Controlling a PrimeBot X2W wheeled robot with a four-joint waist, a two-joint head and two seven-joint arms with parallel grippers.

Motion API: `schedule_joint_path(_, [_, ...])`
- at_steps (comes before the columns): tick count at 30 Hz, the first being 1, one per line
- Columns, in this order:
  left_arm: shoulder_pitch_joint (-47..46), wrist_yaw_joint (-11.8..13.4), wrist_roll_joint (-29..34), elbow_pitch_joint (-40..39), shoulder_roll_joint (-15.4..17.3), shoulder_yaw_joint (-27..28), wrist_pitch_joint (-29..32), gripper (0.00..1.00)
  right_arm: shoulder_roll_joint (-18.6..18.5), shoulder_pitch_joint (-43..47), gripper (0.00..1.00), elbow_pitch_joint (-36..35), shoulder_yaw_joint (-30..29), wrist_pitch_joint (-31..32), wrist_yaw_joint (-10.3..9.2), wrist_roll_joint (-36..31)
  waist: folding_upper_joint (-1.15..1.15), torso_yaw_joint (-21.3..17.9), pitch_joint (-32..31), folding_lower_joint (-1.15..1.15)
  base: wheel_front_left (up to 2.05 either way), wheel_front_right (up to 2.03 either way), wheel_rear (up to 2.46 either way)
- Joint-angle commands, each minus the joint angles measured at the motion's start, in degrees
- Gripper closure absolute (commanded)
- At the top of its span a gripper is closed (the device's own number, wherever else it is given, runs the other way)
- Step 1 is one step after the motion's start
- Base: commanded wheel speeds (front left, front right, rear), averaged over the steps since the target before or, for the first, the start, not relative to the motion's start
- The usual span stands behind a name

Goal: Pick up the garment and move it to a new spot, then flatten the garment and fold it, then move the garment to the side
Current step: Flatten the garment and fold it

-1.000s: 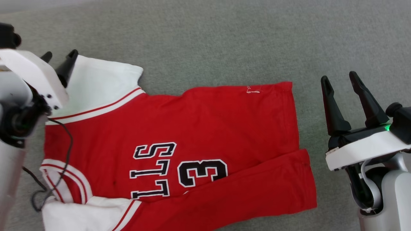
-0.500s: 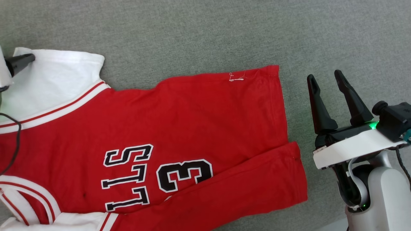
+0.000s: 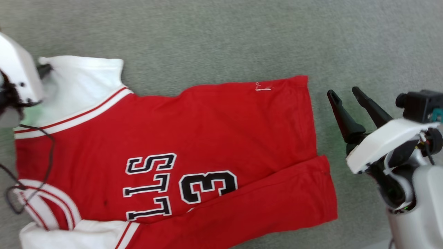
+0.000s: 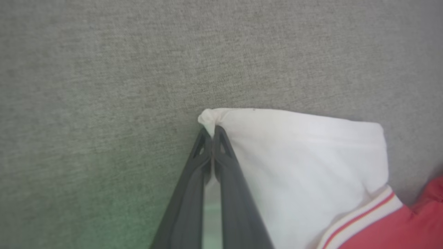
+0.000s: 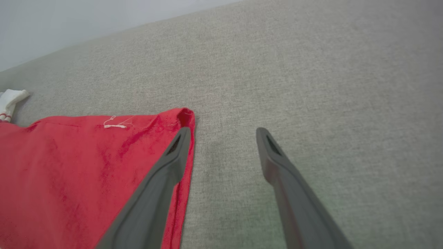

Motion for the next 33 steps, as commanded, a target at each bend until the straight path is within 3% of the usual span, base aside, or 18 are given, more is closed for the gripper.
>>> schedule_joint_path(1, [1.5,-0.9,0.5,0.9,-1.9,-1.4,-0.8,1.00,-1.7,-1.9,0.00,1.3,0.0,3.9,-0.01,1.7,0.00,2.2,-1.8,0.00,0.00,0.00,0.00])
schedule_joint_path(9, [-3.5,-4.0,2.2,-1.7,-5.5,-2.8,-6.3,1.00,-6.5,-7.6,0.00,5.1,1.2,22.3,-0.01,5.5,0.00,8.3,-2.4,0.00,0.00,0.00,0.00])
schedule_joint_path(19, [-5.6,-6.0,3.7,-3.9,-7.7,-4.5,-9.8,1.00,-6.3,-11.5,0.00,14.0,3.4,37.7,-0.01,4.5,0.00,12.3,-0.7,0.00,0.00,0.00,0.00])
schedule_joint_path(20, [-5.4,-6.2,3.7,-3.8,-7.9,-4.6,-10.1,1.00,-5.8,-11.3,0.64,14.9,3.6,39.2,-0.01,4.8,0.00,12.5,-0.8,0.00,0.00,0.00,0.00])
schedule_joint_path(21, [-5.3,-6.4,3.6,-3.6,-8.0,-4.6,-10.3,1.00,-5.7,-11.3,1.00,15.3,3.8,40.2,-0.01,4.8,0.00,12.6,-0.9,0.00,0.00,0.00,0.00])
schedule_joint_path(25, [-4.6,-6.8,3.7,-3.0,-8.0,-4.6,-11.8,1.00,-6.3,-11.7,1.00,14.7,3.7,41.7,-0.01,4.4,0.00,13.1,-1.6,0.00,0.00,0.00,0.00])
schedule_joint_path(33, [-1.1,-6.6,3.4,-1.8,-8.3,-2.7,-18.5,1.00,-8.9,-12.5,1.00,9.1,0.9,32.2,-0.01,2.1,0.00,14.4,-7.1,0.00,0.00,0.00,0.00])
